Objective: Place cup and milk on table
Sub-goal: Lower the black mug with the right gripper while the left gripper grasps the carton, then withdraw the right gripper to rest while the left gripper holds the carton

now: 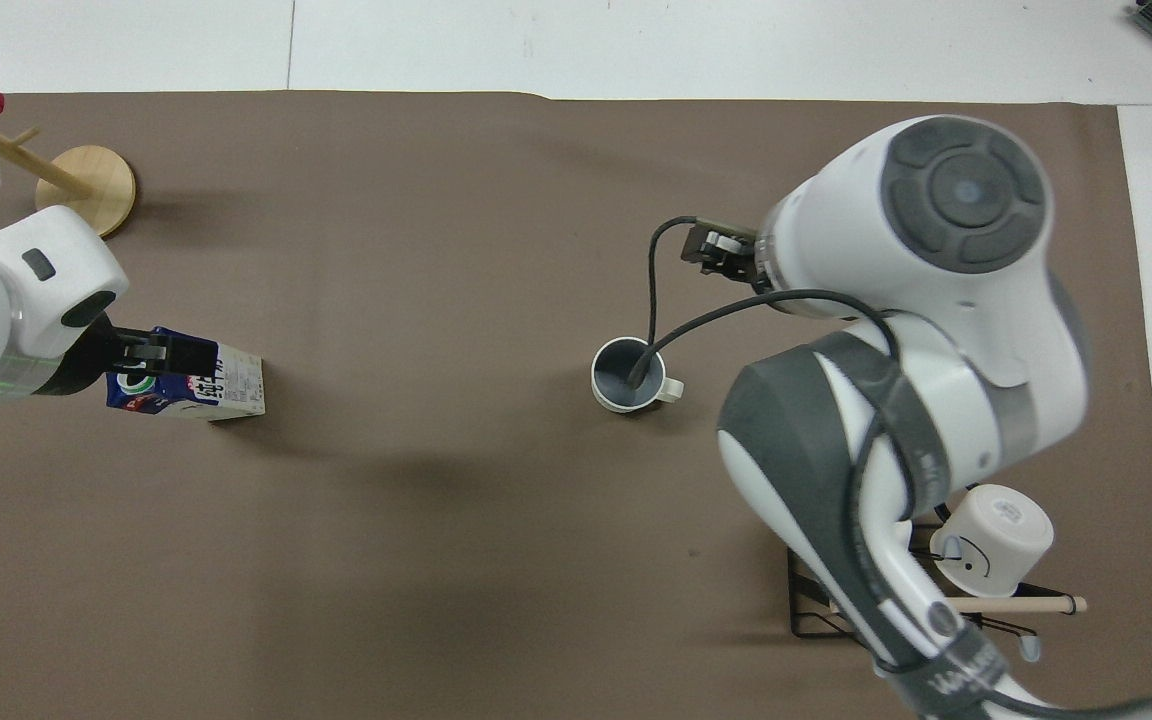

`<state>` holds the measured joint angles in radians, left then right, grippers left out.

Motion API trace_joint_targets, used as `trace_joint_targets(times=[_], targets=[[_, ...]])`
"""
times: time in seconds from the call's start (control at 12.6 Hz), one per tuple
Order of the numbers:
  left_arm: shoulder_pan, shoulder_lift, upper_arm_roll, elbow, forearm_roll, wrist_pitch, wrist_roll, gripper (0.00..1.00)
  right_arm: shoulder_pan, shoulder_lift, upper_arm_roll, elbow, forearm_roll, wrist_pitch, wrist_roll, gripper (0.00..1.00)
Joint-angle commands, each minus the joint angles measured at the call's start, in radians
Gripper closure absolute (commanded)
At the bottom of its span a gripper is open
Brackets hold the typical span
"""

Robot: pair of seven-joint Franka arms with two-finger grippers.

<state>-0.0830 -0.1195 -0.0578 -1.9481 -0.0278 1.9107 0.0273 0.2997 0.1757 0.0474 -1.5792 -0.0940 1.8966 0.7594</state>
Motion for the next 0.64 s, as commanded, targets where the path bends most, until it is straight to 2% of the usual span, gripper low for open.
trace_joint_targets(times=[0.0, 0.16, 0.32, 0.56], targets=[[0.043, -0.032, 0.004, -0.080, -0.001, 0.079, 0.051, 0.00, -0.088, -0.091, 0.012, -0.032, 0.010, -0.072, -0.095, 0.00], [0.072, -0.023, 0.004, -0.083, 0.000, 0.093, 0.052, 0.00, -0.154, -0.134, 0.008, -0.022, 0.040, -0.125, -0.173, 0.00], [0.094, -0.020, 0.004, -0.130, 0.000, 0.158, 0.049, 0.00, -0.229, -0.172, 0.003, -0.019, 0.080, -0.186, -0.256, 0.00], [0.095, -0.005, 0.004, -0.175, 0.000, 0.238, 0.039, 0.00, -0.257, -0.221, -0.007, -0.005, 0.076, -0.292, -0.371, 0.00]])
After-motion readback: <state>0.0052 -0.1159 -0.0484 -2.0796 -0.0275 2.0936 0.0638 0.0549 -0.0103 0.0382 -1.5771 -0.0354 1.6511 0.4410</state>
